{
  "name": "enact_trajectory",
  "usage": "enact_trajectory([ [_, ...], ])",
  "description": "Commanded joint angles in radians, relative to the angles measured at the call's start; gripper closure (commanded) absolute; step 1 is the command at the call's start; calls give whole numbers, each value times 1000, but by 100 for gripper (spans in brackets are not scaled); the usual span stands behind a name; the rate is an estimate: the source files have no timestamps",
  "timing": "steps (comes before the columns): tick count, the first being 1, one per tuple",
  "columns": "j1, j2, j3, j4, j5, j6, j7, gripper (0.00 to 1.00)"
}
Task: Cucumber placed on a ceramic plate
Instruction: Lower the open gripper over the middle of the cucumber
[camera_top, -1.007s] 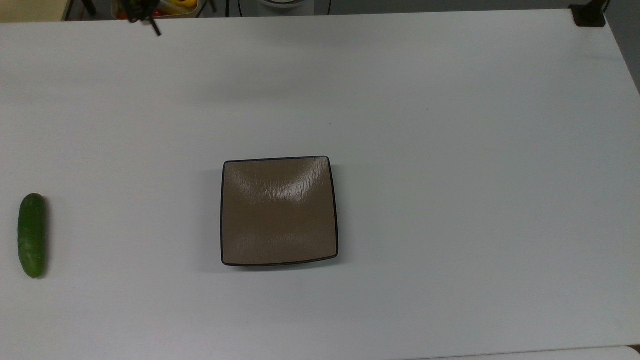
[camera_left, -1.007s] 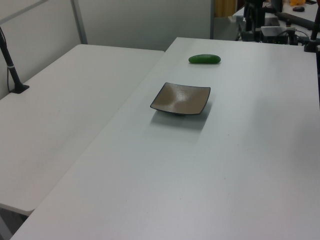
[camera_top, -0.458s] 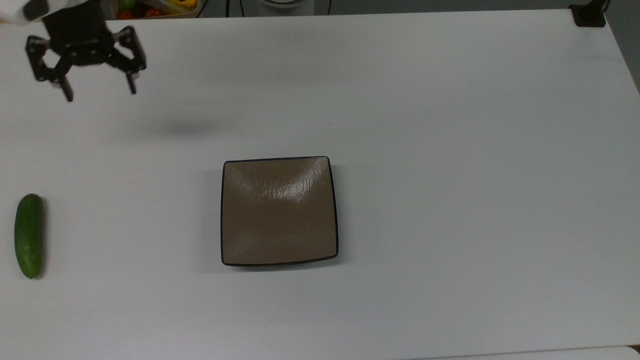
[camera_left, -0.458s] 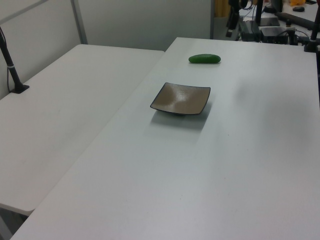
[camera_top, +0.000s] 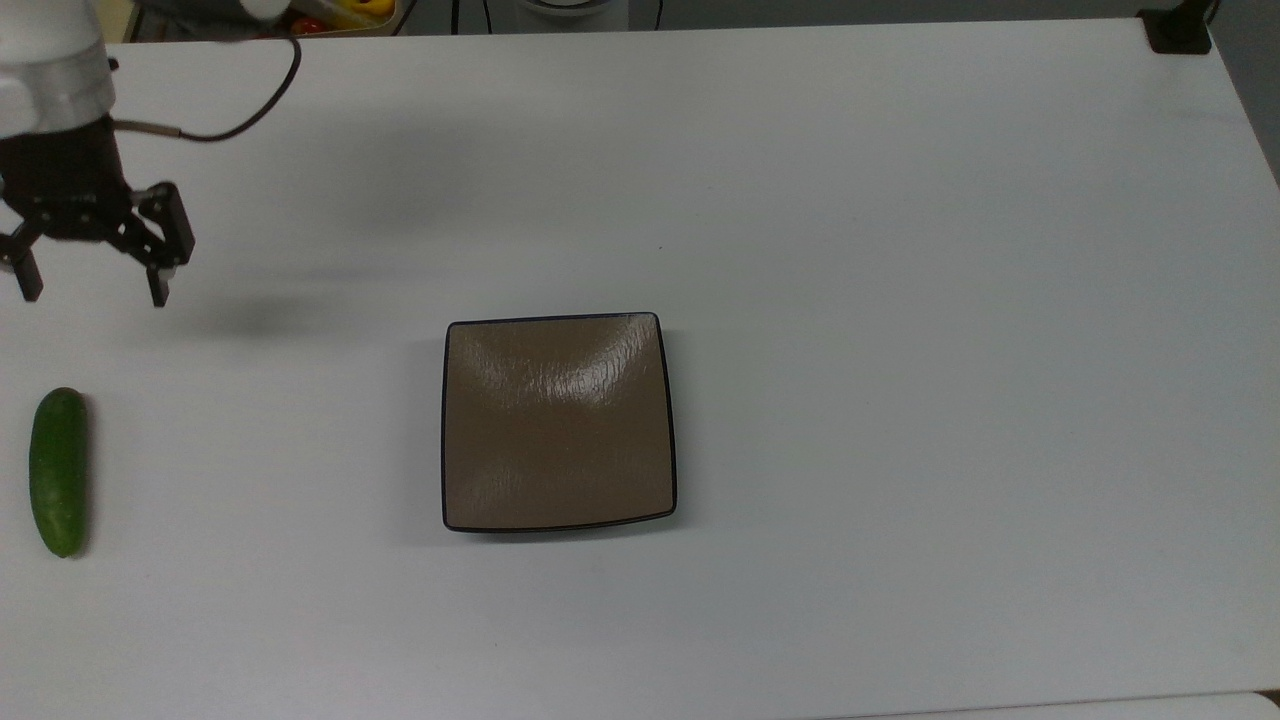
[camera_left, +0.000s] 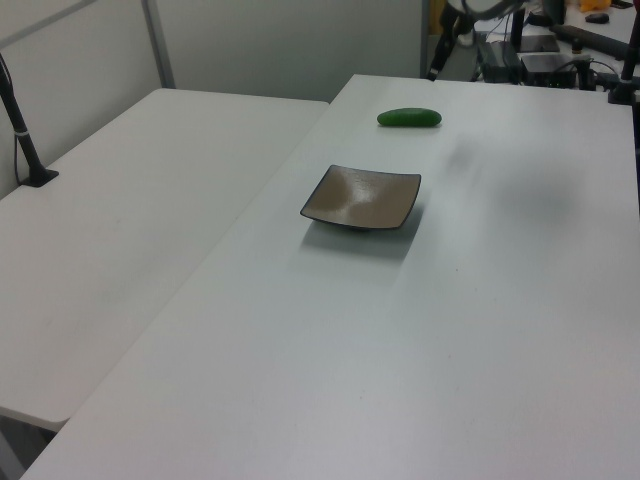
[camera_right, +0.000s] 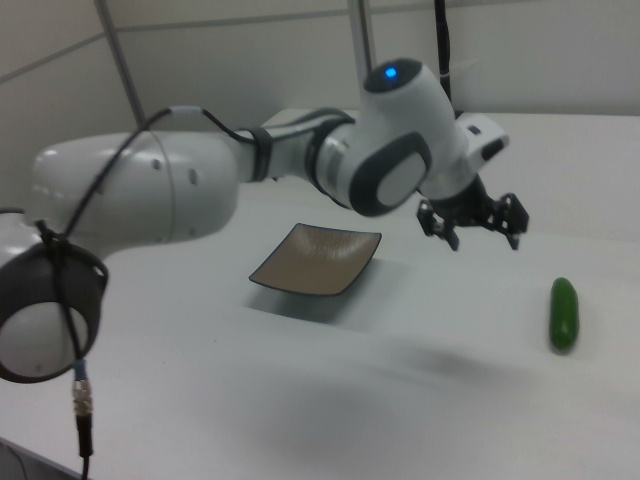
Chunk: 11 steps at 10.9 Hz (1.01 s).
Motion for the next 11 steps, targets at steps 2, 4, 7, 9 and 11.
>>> enact_trajectory([
  [2,-33,194,-15,125,9,146,46,0],
  [4,-50,263,-23,128,9,278,65,0],
  [7,-66,363,-23,169,9,389,107,0],
  [9,-70,413,-23,218,9,413,124,0],
  [11,-73,444,-23,220,9,476,147,0],
])
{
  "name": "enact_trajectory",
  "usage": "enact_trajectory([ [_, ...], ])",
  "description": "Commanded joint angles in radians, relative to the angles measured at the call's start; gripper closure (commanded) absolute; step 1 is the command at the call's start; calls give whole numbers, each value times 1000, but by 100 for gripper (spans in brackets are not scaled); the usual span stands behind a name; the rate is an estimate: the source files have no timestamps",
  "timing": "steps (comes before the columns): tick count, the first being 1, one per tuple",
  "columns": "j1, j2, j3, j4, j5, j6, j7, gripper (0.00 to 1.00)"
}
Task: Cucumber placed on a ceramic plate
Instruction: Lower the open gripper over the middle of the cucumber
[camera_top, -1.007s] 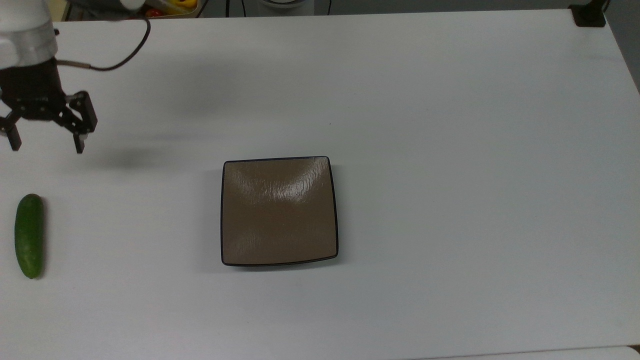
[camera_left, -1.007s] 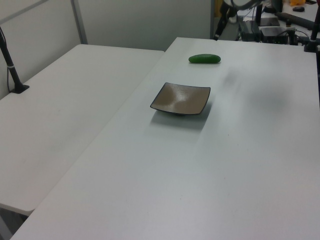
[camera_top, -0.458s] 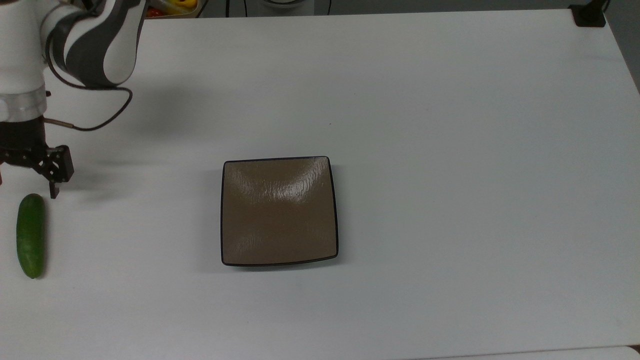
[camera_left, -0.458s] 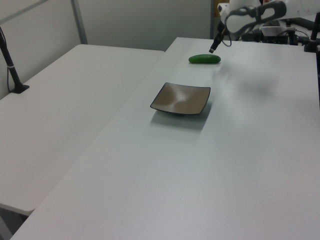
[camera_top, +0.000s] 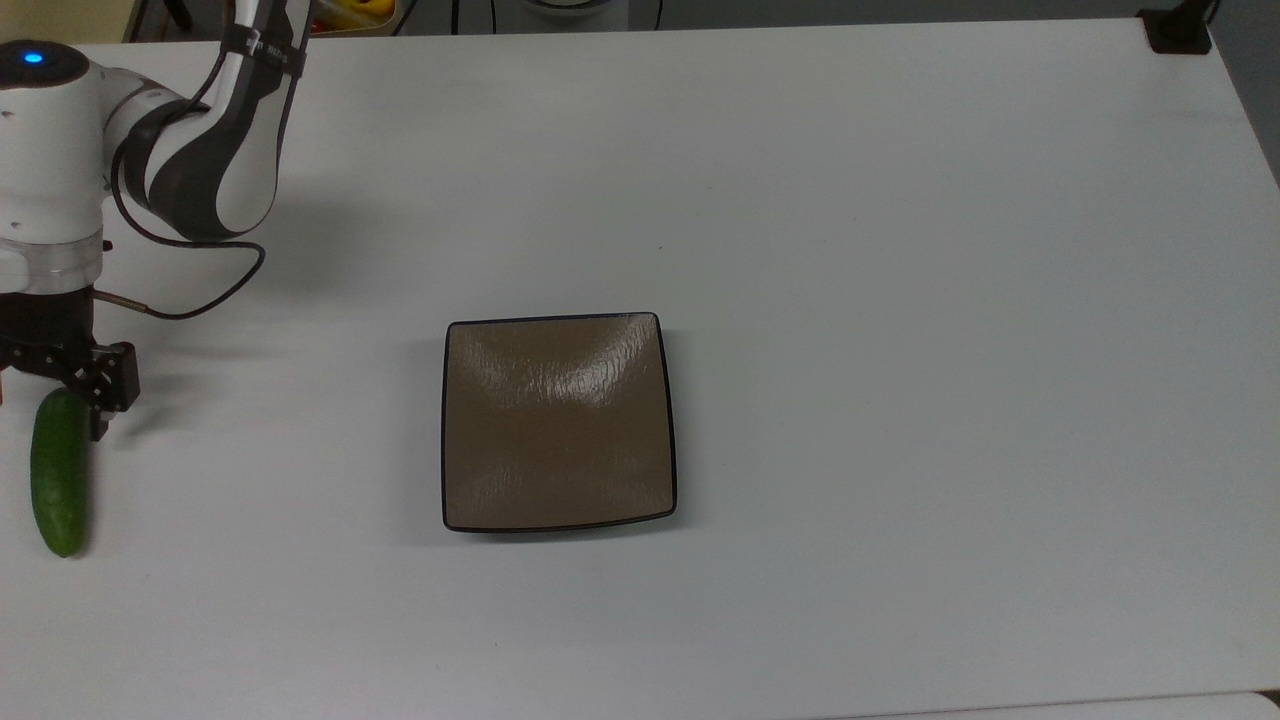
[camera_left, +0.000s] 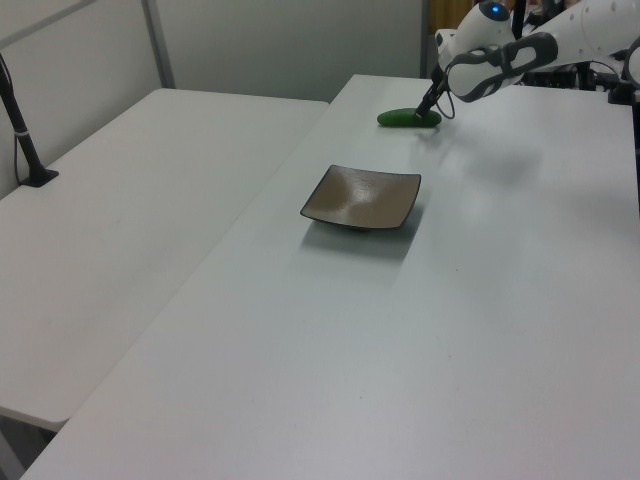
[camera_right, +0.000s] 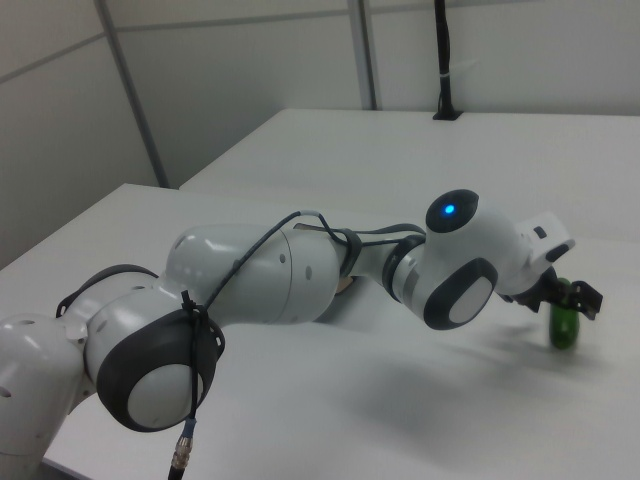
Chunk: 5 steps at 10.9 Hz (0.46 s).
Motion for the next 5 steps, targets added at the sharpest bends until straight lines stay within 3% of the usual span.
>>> enact_trajectory([
  [1,2,54,-10,43,9,55,37,0],
  [3,1,54,-7,41,11,61,44,3],
  [5,1,56,-5,35,11,60,57,28],
])
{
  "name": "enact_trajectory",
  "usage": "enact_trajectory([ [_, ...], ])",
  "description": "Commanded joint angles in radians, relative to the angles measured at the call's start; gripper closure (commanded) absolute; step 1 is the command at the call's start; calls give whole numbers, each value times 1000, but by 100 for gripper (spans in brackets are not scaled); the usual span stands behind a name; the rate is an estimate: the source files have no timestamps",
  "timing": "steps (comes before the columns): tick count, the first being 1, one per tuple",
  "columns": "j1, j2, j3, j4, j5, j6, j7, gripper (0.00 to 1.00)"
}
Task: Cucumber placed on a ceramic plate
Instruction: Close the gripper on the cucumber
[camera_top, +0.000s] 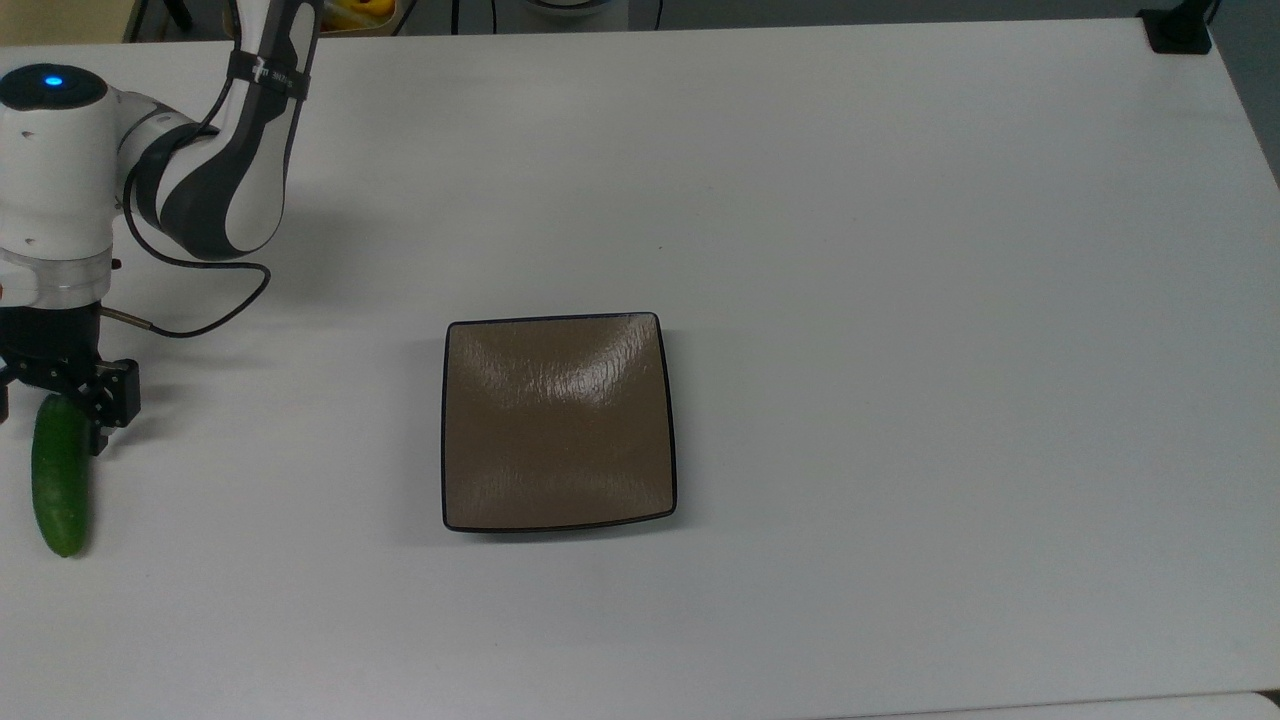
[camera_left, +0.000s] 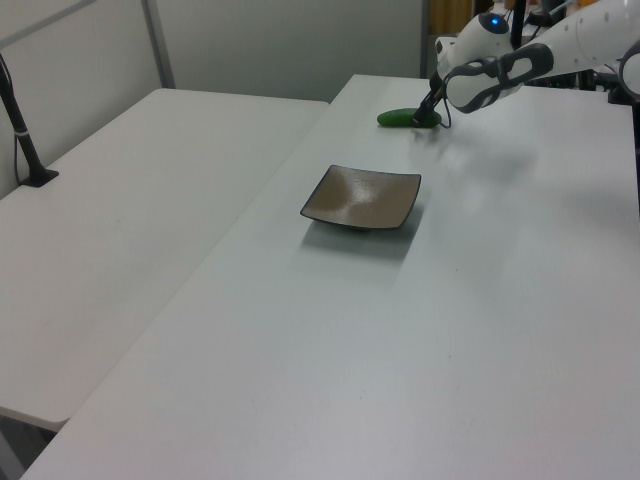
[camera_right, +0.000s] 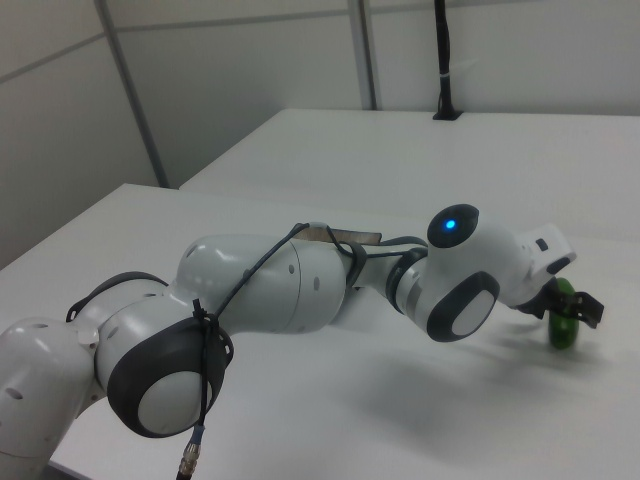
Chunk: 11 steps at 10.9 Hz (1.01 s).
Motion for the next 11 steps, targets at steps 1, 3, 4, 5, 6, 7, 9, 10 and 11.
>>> enact_trajectory([
  [1,4,12,-5,19,11,11,22,47],
  [3,4,12,-2,7,9,10,21,79],
  [4,4,10,1,7,9,10,22,91],
  [5,6,3,1,-6,8,8,22,99],
  [6,8,-23,3,-44,8,8,24,99],
  [7,6,-51,3,-74,11,7,25,99],
  [9,9,-118,3,-119,17,-5,27,99],
  [10,14,-178,4,-177,17,-5,27,99],
  [11,17,-248,7,-237,23,-27,39,99],
])
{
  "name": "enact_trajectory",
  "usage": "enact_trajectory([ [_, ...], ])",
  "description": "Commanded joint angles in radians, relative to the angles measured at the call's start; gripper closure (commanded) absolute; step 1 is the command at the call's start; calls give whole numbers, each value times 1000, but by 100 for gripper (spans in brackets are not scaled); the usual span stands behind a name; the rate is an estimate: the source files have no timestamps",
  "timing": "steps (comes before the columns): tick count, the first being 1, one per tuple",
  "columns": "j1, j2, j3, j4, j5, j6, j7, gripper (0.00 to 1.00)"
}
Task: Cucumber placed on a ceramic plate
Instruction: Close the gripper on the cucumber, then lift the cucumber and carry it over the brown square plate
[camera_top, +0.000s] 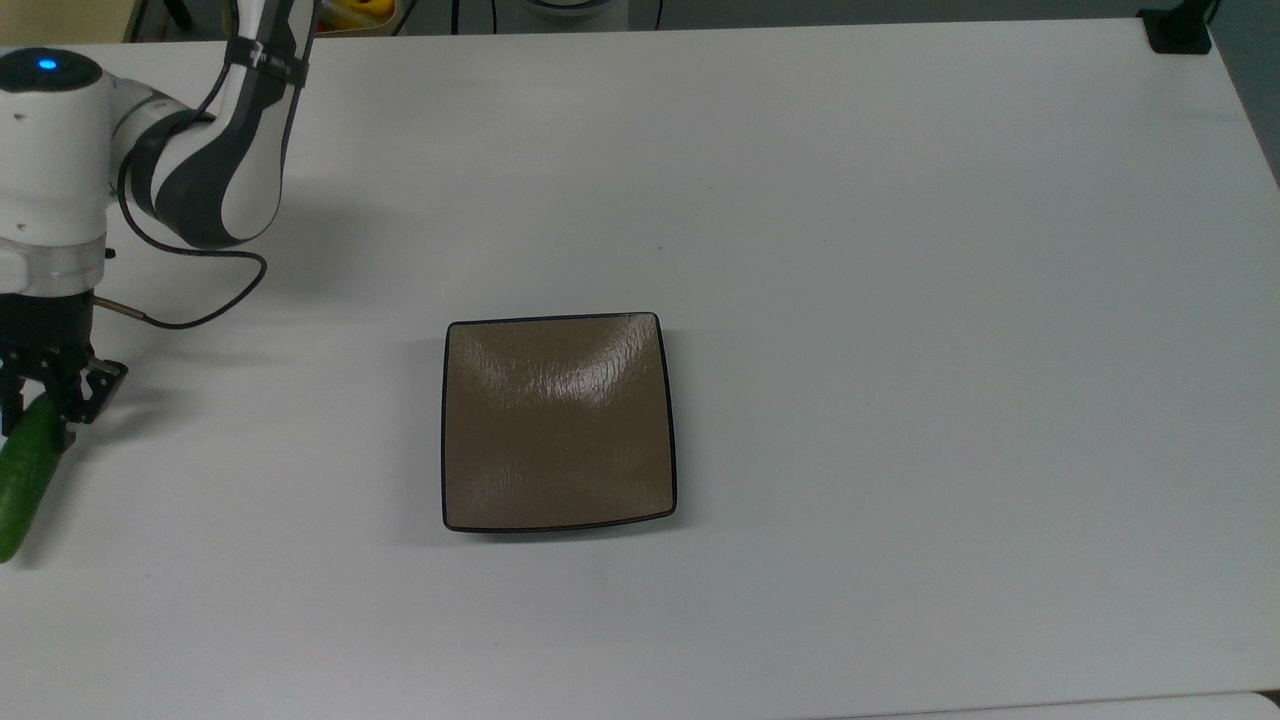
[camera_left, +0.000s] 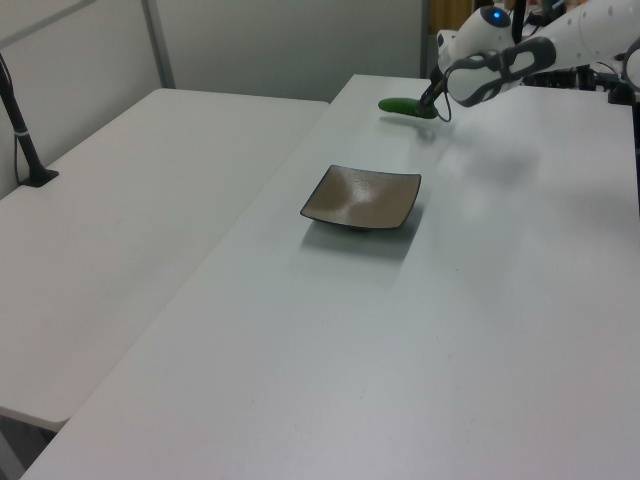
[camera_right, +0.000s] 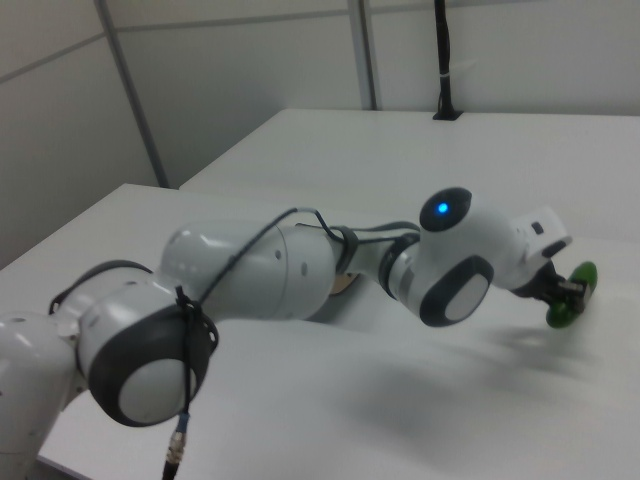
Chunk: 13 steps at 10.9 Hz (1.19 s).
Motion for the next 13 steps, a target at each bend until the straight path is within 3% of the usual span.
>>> enact_trajectory([
  [1,30,-256,8,-219,21,-101,48,99],
  [5,120,-475,8,-253,21,-411,104,98],
  [8,238,-638,8,-358,35,-525,115,98],
  [10,321,-657,8,-369,44,-550,187,97],
  [13,433,-610,8,-365,42,-535,301,97],
])
